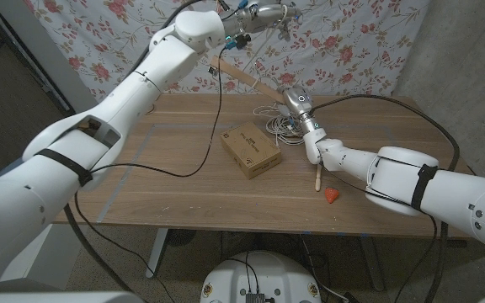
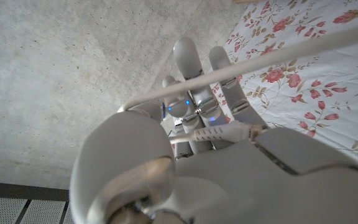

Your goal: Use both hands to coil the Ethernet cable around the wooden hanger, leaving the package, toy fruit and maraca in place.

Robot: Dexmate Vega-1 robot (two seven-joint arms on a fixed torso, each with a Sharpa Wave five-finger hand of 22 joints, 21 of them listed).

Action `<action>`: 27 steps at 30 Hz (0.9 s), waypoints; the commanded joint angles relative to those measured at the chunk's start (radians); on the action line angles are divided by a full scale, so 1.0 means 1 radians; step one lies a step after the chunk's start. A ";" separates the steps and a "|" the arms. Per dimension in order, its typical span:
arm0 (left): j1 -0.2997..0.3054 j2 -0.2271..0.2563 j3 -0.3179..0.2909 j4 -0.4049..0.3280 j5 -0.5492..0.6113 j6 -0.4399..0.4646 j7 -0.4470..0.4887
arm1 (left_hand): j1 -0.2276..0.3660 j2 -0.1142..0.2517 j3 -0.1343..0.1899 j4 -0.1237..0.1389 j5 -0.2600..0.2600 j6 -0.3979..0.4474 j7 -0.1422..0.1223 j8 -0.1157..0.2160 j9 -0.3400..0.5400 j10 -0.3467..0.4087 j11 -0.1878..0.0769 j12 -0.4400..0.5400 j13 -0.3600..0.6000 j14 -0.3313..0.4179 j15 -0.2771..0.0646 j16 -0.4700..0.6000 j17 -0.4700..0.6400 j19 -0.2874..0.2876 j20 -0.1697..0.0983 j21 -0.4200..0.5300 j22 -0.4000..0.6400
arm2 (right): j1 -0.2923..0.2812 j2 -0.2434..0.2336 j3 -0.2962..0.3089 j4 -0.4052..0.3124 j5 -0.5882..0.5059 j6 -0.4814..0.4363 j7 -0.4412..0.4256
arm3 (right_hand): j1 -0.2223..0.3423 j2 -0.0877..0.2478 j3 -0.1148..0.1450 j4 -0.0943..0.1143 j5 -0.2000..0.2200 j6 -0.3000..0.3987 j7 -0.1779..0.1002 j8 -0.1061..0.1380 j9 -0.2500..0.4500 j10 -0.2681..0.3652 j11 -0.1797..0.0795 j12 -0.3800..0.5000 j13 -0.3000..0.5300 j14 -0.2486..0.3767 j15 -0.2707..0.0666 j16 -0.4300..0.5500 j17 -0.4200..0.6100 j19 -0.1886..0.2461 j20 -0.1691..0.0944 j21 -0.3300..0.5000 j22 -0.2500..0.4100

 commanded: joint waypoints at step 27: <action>0.142 0.228 0.043 -0.316 0.283 0.010 -0.071 | -0.041 -0.007 0.032 -0.003 -0.025 0.066 0.063 0.023 -0.030 -0.012 -0.013 -0.024 0.010 -0.033 -0.002 -0.013 0.030 -0.040 -0.001 0.037 -0.025 | -0.014 -0.042 0.264 -0.185 0.077 -0.193 -0.065 | -0.043 0.062 0.011 -0.009 0.004 0.004 0.008 0.011 -0.005 0.021 -0.003 0.007 0.004 0.030 -0.089 0.025 0.183 0.019 -0.109 0.015 0.006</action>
